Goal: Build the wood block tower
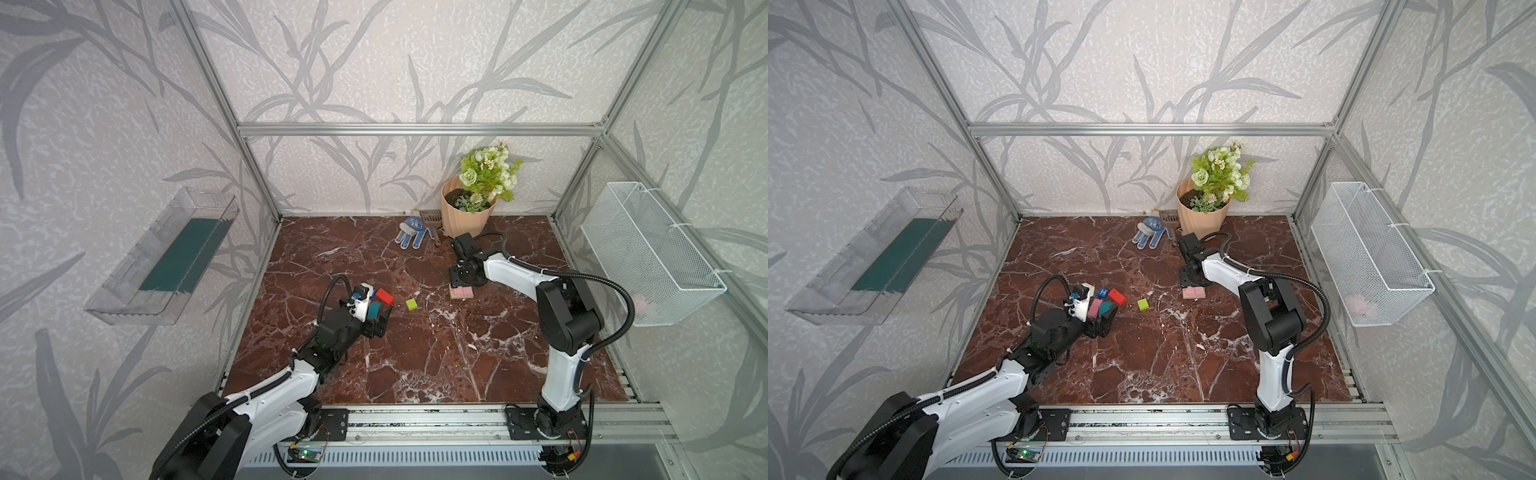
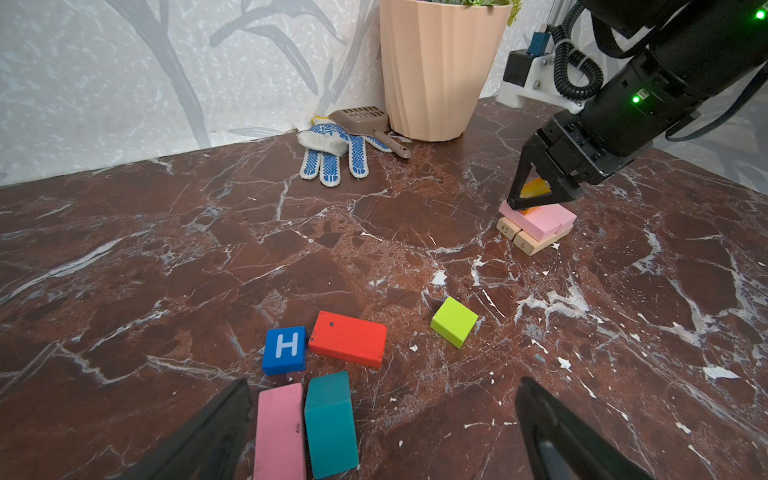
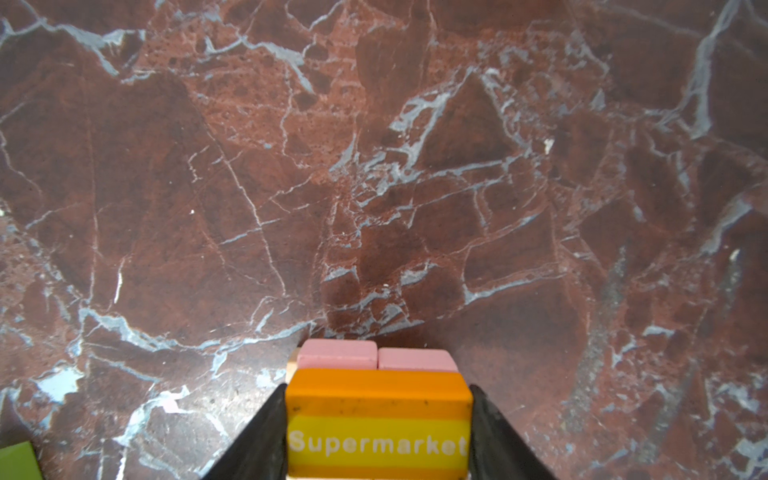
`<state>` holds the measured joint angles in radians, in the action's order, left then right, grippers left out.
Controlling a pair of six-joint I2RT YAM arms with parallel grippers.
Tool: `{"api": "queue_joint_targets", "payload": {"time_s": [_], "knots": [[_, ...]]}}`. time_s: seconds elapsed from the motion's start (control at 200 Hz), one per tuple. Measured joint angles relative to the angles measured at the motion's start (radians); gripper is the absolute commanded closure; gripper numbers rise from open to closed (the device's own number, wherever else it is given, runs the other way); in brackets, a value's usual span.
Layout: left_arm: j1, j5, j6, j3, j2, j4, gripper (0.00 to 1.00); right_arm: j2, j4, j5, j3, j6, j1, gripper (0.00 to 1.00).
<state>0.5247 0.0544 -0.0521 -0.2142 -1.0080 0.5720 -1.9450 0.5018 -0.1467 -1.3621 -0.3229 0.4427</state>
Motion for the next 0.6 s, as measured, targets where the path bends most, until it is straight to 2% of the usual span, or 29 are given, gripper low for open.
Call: {"api": "queue_joint_targets", "payload": {"time_s": [0.6], "knots": [[0.004,0.000,0.000,0.000,-0.004,-0.003,0.01,0.000,-0.007,0.026,0.001,-0.018,-0.005,0.46]]}}
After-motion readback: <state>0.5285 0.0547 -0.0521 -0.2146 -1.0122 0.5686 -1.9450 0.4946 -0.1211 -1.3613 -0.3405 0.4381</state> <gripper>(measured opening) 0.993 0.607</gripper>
